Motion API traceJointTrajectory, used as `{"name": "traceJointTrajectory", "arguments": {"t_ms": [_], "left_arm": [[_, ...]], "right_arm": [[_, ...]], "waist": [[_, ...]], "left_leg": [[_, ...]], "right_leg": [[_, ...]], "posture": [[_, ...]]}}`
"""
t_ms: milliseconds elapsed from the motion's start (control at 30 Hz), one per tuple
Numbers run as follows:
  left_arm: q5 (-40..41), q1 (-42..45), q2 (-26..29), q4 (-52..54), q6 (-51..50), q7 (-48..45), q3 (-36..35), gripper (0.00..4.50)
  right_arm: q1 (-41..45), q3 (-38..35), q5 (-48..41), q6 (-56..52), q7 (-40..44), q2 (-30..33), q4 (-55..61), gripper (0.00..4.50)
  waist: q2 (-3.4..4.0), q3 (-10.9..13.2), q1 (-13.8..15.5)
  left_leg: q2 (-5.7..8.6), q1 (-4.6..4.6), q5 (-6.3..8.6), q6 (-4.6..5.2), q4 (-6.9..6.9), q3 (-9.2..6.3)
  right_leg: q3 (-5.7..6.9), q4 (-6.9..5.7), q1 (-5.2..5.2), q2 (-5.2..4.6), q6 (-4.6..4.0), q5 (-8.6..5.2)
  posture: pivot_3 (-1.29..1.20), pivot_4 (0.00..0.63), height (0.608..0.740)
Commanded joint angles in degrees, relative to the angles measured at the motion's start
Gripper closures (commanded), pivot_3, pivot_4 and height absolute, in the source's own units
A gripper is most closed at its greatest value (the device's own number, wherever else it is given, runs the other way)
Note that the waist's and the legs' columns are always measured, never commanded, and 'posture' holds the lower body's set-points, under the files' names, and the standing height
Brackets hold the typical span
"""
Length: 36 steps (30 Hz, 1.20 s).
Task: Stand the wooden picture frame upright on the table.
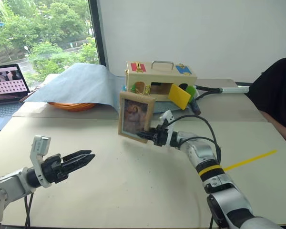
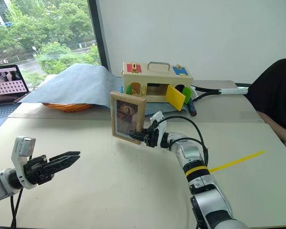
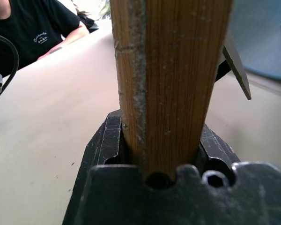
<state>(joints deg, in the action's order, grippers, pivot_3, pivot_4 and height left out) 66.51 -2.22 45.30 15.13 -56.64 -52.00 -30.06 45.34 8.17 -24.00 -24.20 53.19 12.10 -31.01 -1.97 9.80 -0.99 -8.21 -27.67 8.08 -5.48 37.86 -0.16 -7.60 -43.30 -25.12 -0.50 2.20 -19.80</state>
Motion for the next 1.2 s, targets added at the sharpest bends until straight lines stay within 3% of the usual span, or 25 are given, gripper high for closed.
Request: {"name": "traceJointTrajectory", "arguments": {"t_ms": [33,433,500,533,733,900,1033,1200], "left_arm": [[-1.8,-1.1,-0.3,3.3,2.8,-0.1,0.5,0.00],[-7.9,1.3,-0.4,2.0,7.4,-0.8,5.3,0.00],[-8.7,2.3,-0.4,1.1,8.0,-1.0,5.9,0.00],[-9.4,3.0,-0.4,0.6,8.3,-1.2,6.5,0.00],[-13.3,6.0,-0.5,-1.6,10.3,-1.6,9.4,0.00],[-15.3,6.7,-1.8,-2.4,12.6,0.5,8.4,0.00],[-22.0,5.6,-4.1,-2.1,17.9,6.6,8.3,0.00],[-37.2,4.8,-5.3,-5.2,30.8,12.9,11.1,0.00]], "right_arm": [[-1.1,-1.4,-1.8,-4.1,2.4,-0.5,1.8,3.26],[-9.0,3.0,0.5,-8.6,4.3,-0.3,11.7,3.27],[-9.3,2.7,0.2,-9.7,4.2,-0.3,12.4,2.27],[-9.4,2.6,-0.1,-10.5,4.5,0.0,13.0,2.13],[-10.4,-1.0,-2.2,-14.5,3.1,2.7,17.5,0.05],[-15.4,-5.3,-4.0,-17.6,2.3,9.8,25.1,0.02],[-25.2,-8.7,-3.0,-13.9,3.9,18.1,35.7,0.02],[-40.9,-16.7,-2.9,-6.0,4.0,24.9,50.8,0.02]], "waist": [[0.00,0.0,0.1],[0.02,0.0,-0.1],[0.01,0.0,-0.1],[0.01,0.0,0.0],[0.01,0.0,0.2],[0.02,0.0,0.9],[0.03,0.0,1.3],[0.04,0.0,1.5]], "left_leg": [[0.00,0.00,0.01,0.01,-0.02,0.00],[0.00,0.05,0.01,0.01,-0.04,0.00],[0.00,0.05,0.01,0.01,-0.04,0.00],[0.00,0.05,0.01,0.01,-0.05,0.00],[0.00,0.03,0.00,0.01,-0.03,0.00],[0.00,0.03,0.01,0.01,-0.02,0.00],[0.00,0.02,0.03,0.04,-0.06,0.00],[0.00,0.02,0.05,0.07,-0.08,0.00]], "right_leg": [[0.00,0.06,0.03,0.00,0.00,0.00],[0.00,0.12,0.08,0.00,0.02,-0.01],[0.00,0.12,0.08,0.00,0.02,-0.01],[0.01,0.12,0.09,0.00,0.02,-0.01],[0.00,0.15,0.10,0.00,0.04,0.00],[0.01,0.25,0.13,0.00,0.05,0.00],[0.00,0.27,0.12,0.00,0.06,-0.01],[-0.01,0.33,0.16,0.00,0.17,-0.08]], "posture": [[0.00,0.150,0.667],[0.00,0.150,0.667],[0.00,0.150,0.667],[0.00,0.150,0.667],[0.00,0.150,0.667],[0.00,0.150,0.667],[0.00,0.150,0.667],[0.00,0.150,0.667]]}}
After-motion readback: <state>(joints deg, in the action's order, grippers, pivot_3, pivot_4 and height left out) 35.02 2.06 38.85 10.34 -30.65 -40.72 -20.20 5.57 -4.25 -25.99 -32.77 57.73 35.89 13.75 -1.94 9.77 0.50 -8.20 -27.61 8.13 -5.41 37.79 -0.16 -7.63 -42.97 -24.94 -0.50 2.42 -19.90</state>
